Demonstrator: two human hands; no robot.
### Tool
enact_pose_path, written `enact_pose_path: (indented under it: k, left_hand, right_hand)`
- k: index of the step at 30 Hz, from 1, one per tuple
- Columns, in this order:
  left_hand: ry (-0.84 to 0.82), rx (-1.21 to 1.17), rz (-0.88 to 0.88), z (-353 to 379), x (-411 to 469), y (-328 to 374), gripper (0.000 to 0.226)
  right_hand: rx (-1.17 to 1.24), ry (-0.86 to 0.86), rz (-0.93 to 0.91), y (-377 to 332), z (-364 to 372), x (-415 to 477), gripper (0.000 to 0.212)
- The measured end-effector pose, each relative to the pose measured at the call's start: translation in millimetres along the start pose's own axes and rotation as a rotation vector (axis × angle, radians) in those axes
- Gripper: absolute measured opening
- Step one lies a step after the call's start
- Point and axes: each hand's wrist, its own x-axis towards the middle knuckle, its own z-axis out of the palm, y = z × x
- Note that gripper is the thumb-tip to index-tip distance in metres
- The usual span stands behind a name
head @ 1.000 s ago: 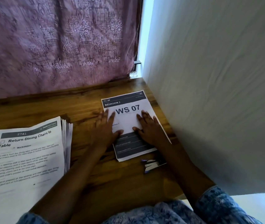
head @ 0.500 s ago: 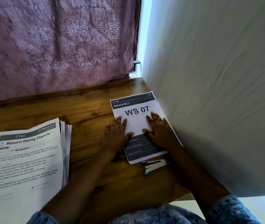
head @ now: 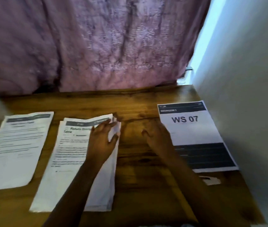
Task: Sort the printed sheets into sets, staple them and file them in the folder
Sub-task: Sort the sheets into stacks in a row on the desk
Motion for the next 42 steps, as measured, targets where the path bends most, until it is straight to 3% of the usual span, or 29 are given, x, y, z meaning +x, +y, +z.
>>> enact_pose_path:
  k: [3,6,12,20,26,33,38,40,42]
  left_hand:
    - [-0.071,0.184,-0.248,-29,-22,-52,0.060]
    - [-0.136,0.273,-0.301,-50,-38,-100,0.077]
    - [-0.128,-0.024,-0.437,-65,-55,-128,0.078]
    - [-0.080,-0.314,-0.439,-74,-52,-153,0.067]
    - [-0.047,-0.445,-0.464,-76,-54,-153,0.060]
    - [-0.058,-0.514,-0.435,-72,-40,-163,0.059]
    - [-0.076,-0.593,-0.392,-80,-41,-167,0.060]
    - [-0.073,-0.662,-0.365,-87,-44,-170,0.062]
    - [-0.058,-0.717,-0.326,-98,-46,-169,0.058]
  right_hand:
    - [0.060,-0.164,0.088,-31,44,0,0.039]
    - [0.124,-0.218,0.220,-60,75,0,0.039]
    - [0.236,-0.143,0.316,-78,97,1,0.036]
    - [0.293,-0.096,0.394,-98,119,-2,0.049]
    - [0.306,0.035,0.429,-103,119,2,0.022]
    - [0.165,0.176,0.459,-110,112,19,0.014]
    - [0.019,0.181,0.428,-112,108,16,0.020]
    - [-0.055,0.259,0.358,-118,102,9,0.022]
    - [0.137,0.378,0.226,-129,92,0,0.019]
